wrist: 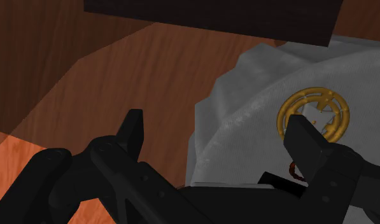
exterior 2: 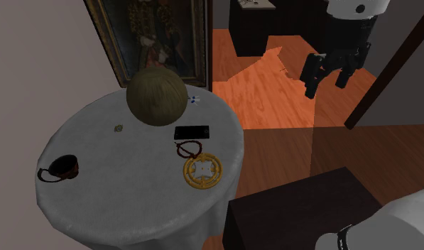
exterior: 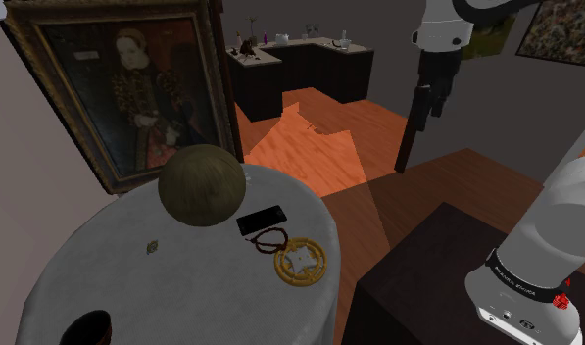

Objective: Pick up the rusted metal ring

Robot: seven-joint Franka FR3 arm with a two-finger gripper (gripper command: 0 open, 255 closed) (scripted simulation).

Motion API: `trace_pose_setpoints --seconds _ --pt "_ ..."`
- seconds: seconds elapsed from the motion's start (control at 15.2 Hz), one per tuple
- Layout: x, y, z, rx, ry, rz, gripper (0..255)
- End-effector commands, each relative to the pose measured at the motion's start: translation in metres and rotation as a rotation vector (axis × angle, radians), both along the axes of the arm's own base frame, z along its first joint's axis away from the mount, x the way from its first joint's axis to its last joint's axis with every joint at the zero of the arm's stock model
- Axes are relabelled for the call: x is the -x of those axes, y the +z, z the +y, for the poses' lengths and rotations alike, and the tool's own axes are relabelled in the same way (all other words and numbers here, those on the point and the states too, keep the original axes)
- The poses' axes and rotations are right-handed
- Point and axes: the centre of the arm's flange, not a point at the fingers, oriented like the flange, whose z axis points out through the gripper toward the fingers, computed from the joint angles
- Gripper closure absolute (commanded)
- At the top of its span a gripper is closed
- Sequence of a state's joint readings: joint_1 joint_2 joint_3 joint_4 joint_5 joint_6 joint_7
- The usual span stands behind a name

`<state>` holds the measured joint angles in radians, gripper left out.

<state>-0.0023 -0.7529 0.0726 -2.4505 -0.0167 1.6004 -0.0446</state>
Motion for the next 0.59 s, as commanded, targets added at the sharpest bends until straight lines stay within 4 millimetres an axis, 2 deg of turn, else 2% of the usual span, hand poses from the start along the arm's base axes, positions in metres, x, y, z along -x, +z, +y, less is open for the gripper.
trace_pose_setpoints --seconds 0.0,0.53 --pt "0.0 0.0 0.0 0.0 0.0 0.0 0" --pt "-0.044 -0.077 0.05 -0.03 0.068 -0.025 0"
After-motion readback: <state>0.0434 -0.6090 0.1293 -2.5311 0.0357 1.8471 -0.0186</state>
